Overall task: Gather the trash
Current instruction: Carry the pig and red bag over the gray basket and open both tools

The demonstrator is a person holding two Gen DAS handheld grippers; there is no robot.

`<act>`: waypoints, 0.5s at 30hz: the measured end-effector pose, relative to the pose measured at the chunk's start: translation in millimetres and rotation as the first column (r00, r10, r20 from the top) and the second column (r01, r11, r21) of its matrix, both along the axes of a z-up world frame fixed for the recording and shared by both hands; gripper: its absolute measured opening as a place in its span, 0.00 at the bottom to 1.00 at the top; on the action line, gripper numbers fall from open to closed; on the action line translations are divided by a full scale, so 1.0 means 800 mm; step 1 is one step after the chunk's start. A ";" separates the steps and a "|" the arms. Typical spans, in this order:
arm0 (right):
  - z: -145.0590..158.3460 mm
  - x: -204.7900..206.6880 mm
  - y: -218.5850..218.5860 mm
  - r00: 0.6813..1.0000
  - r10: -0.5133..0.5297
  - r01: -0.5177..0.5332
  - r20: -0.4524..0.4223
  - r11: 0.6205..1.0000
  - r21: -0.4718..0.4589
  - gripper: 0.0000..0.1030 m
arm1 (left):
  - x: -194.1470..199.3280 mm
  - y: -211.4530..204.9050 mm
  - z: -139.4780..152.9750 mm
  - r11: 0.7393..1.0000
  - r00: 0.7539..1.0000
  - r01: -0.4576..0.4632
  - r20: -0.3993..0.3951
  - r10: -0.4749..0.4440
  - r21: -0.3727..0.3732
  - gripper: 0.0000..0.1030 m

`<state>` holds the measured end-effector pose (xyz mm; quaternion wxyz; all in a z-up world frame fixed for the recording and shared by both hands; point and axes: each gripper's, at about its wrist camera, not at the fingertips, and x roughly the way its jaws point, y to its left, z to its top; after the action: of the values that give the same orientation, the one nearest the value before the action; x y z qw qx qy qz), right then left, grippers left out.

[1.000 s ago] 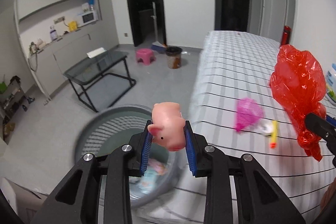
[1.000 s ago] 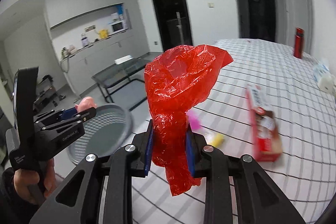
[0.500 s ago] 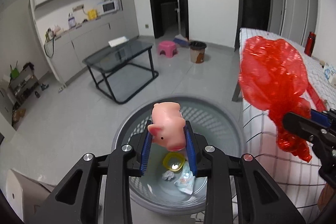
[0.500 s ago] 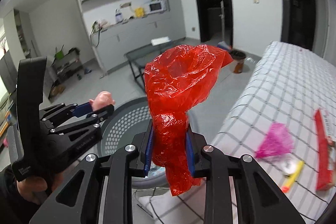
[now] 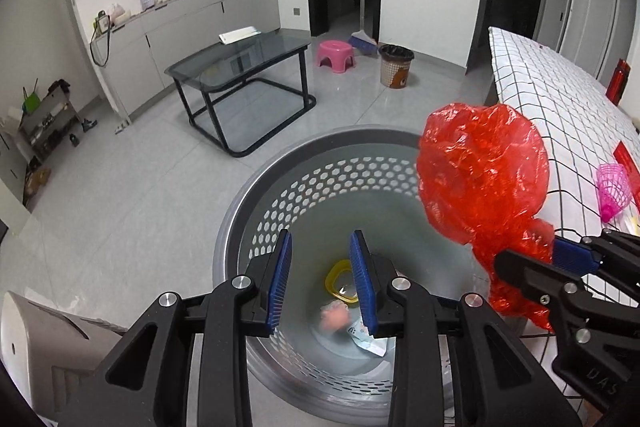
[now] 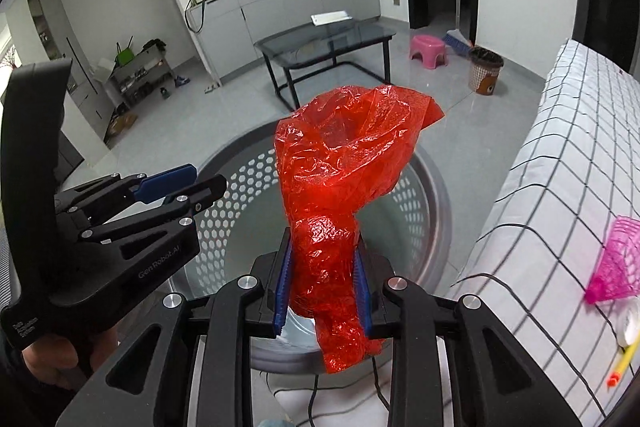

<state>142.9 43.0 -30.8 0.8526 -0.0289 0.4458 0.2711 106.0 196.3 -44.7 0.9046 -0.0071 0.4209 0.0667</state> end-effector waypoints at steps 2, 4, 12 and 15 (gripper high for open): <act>-0.003 0.005 0.005 1.000 0.004 -0.004 -0.006 1.000 -0.001 0.26 | 0.002 0.001 -0.004 1.000 1.000 -0.007 -0.006 0.007 -0.004 0.30; -0.003 0.005 0.007 1.000 0.011 -0.011 -0.003 1.000 0.002 0.29 | 0.002 0.002 -0.009 1.000 1.000 -0.011 -0.013 0.010 -0.008 0.31; 0.001 0.001 0.000 0.999 -0.005 0.005 0.035 1.000 -0.009 0.43 | -0.003 0.005 -0.010 0.999 0.999 -0.039 -0.002 0.039 -0.017 0.57; 0.001 -0.002 -0.003 0.999 -0.011 0.011 0.037 1.000 -0.005 0.43 | -0.006 0.005 -0.009 0.999 0.999 -0.045 -0.001 0.045 -0.016 0.57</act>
<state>140.9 40.5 -29.8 0.8620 -0.0338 0.4310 0.2647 100.8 200.6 -52.2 0.9027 -0.0239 0.4213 0.0838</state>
